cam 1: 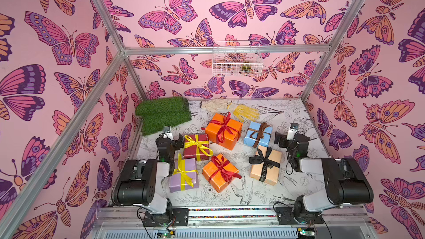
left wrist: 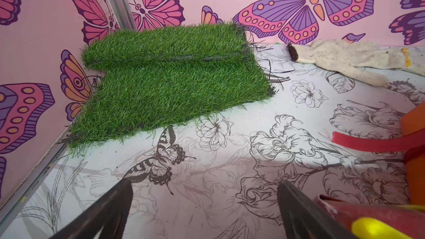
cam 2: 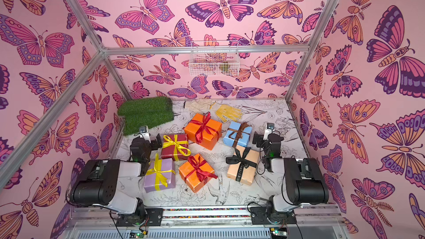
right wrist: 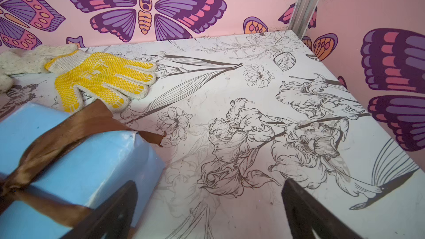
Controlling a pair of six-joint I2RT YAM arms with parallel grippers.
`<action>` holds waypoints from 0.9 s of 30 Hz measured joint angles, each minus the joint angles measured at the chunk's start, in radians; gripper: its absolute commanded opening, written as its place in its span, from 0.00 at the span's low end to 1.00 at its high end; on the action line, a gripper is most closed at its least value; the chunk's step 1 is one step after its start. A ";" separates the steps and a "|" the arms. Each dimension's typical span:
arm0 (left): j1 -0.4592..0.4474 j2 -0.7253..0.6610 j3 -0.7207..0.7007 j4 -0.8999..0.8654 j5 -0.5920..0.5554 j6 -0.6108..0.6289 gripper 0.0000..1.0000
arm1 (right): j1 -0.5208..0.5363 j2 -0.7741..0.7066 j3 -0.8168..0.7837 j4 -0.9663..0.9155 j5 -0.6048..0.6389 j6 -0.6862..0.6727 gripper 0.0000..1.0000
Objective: Untie the ribbon bows on the gift boxes
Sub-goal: Move the gift box to the center of the board.
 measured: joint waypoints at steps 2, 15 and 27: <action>0.000 0.000 0.000 0.000 0.003 0.000 1.00 | 0.000 0.000 0.000 0.000 0.000 0.000 0.99; 0.002 0.000 0.000 0.000 0.014 0.000 1.00 | 0.000 0.000 0.000 0.000 0.000 0.000 0.99; 0.002 0.000 0.000 0.000 0.015 0.000 1.00 | 0.000 0.000 0.000 0.000 0.000 0.000 0.99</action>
